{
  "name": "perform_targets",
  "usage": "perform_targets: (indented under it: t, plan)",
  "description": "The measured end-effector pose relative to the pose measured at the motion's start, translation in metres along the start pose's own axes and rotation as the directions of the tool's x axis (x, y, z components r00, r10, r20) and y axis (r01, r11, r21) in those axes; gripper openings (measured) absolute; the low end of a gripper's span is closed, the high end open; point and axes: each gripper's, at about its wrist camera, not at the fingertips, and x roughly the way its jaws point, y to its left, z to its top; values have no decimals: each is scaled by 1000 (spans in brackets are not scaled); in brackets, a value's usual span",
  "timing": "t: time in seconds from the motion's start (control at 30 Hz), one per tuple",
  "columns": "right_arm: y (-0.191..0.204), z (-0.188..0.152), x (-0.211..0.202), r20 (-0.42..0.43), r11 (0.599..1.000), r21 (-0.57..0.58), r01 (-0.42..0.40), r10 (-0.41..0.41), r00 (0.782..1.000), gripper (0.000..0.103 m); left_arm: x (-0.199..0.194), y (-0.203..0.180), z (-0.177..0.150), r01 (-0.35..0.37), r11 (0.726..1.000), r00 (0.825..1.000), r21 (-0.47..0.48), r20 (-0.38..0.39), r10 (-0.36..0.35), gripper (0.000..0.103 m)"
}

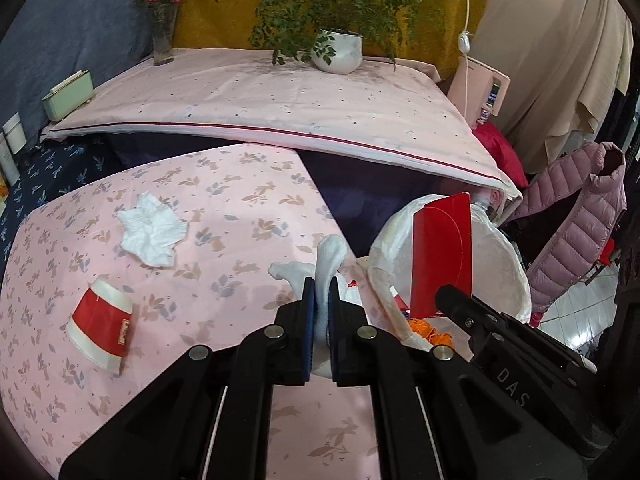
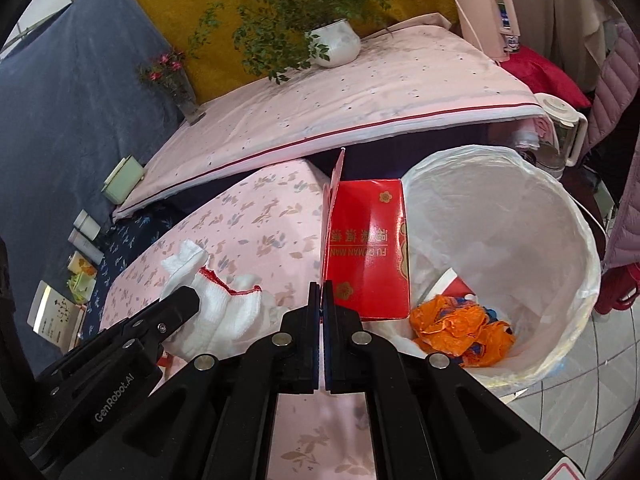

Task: Collect trash
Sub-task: 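Carry the glove and red envelope over the bin and open both grippers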

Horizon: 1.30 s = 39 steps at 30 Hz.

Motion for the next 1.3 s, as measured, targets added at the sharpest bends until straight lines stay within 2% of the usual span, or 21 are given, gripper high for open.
perform_targets:
  t: [0.47,0.77,0.8,0.83,0.87,0.97,1.03,1.07,1.3]
  plan:
    - [-80,6,-13,16,991,111,73,-76,997,2,25,-74,7,90,992,995,86,-46,-86,6]
    - [-101,8,-12,7,986,137,96,-98,995,2,40,-100,12,130,987,989,95,-82,-123,7]
    - [-102,8,-12,6,985,138,99,-101,995,6,42,-101,13,131,987,989,89,-83,-124,7]
    - [-103,8,-12,9,985,140,102,-104,995,10,42,-101,13,127,988,989,85,-82,-120,12]
    - [-103,8,-12,9,985,140,105,-107,994,11,43,-102,14,122,989,990,83,-82,-115,22]
    - [-105,9,-13,13,983,147,110,-113,993,16,45,-99,16,106,992,992,66,-75,-101,37]
    - [-106,10,-15,20,982,154,113,-117,993,26,45,-96,17,100,993,993,62,-76,-95,40]
    - [-107,10,-15,23,981,155,114,-118,993,27,46,-94,17,93,994,993,57,-76,-88,41]
    - [-96,11,-12,16,985,127,118,-121,993,28,46,-77,15,60,998,996,38,-74,-57,41]
